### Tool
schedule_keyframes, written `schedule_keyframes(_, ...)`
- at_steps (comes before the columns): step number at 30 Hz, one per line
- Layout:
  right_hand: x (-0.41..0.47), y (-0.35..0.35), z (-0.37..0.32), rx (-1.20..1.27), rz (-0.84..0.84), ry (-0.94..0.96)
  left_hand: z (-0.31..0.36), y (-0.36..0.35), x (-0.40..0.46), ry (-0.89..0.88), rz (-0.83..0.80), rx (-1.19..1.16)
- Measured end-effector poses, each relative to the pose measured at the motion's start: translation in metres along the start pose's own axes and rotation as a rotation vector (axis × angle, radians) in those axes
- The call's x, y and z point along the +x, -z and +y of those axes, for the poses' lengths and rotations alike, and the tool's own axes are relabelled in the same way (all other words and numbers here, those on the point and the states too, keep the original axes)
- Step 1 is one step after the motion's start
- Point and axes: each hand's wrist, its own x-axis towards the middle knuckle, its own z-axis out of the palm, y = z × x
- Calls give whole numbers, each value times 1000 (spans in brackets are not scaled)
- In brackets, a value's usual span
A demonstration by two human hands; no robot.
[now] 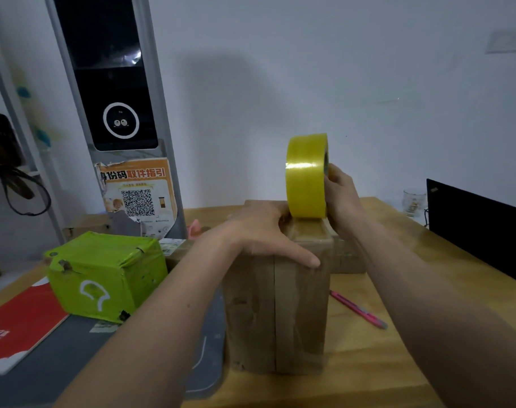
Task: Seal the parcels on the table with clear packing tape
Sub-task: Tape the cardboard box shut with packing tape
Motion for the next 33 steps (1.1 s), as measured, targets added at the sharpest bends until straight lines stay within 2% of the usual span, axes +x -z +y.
schedule_keyframes(2, 4, 2, 4, 34, 11, -30, 2, 2, 3, 1, -59, -11)
schedule_keyframes(4, 6, 2, 6, -7, -7, -18, 5, 9, 7, -40, -135, -142)
schedule_keyframes(8, 10, 1, 9, -70, -13, -72, 11, 11, 20, -74, -2, -638)
schedule_keyframes(12, 6, 14, 21, -293, -84, -114, 13, -4, 28, -79, 26, -556)
schedule_keyframes(16, -20, 31, 40, -85, -57, -209, 11, -5, 26, -94, 7, -625)
schedule_keyframes(19, -36, 39, 51, -97, 41, -252, 10, -4, 23, -74, 29, -673)
schedule_keyframes(22, -46, 54, 81, -397, 117, -296, 7, -3, 19, -47, 43, -742)
schedule_keyframes(27, -71, 87, 147, -1095, 27, -549, 4, -2, 21, 6, 77, -777)
schedule_keyframes(29, -84, 95, 160, -1248, 28, -570, 4, -2, 22, 13, 87, -803)
schedule_keyframes(33, -96, 106, 173, -1401, 60, -463, 8, 3, 22, 33, 67, -777)
